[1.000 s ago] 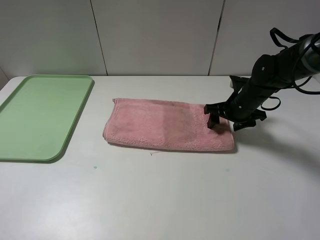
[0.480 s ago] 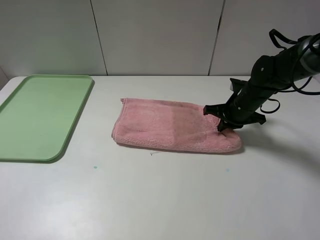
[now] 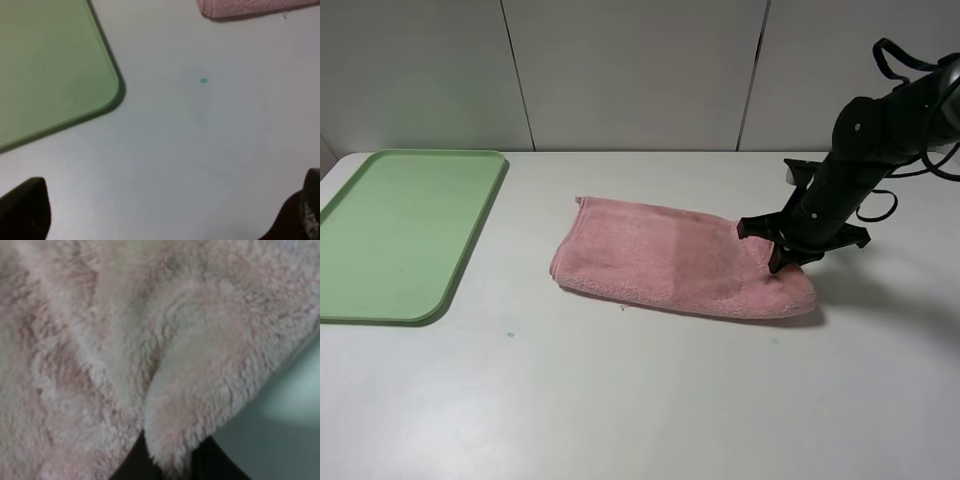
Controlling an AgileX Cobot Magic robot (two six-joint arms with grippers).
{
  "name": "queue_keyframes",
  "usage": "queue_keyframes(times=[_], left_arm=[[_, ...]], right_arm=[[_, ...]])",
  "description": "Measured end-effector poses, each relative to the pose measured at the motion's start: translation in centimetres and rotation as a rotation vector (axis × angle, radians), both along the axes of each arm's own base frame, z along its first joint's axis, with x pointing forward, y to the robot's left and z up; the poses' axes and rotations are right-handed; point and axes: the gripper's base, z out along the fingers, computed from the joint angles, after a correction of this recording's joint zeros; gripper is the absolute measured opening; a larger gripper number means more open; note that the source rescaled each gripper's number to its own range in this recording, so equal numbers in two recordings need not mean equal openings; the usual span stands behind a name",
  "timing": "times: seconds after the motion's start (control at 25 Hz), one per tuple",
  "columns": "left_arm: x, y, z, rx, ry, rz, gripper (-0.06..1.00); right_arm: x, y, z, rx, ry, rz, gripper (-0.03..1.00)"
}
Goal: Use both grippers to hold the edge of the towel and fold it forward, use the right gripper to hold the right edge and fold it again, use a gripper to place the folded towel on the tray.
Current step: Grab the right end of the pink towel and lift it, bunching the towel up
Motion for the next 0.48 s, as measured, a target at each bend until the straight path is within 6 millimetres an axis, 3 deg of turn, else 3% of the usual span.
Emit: queue_keyframes(times=[0.48], left_arm=[[0.0, 0.0, 0.0, 0.0, 0.0, 0.0, 1.0]], right_arm=[[-1.4, -5.1, 5.4, -0.097, 0.028, -0.03, 0.06]])
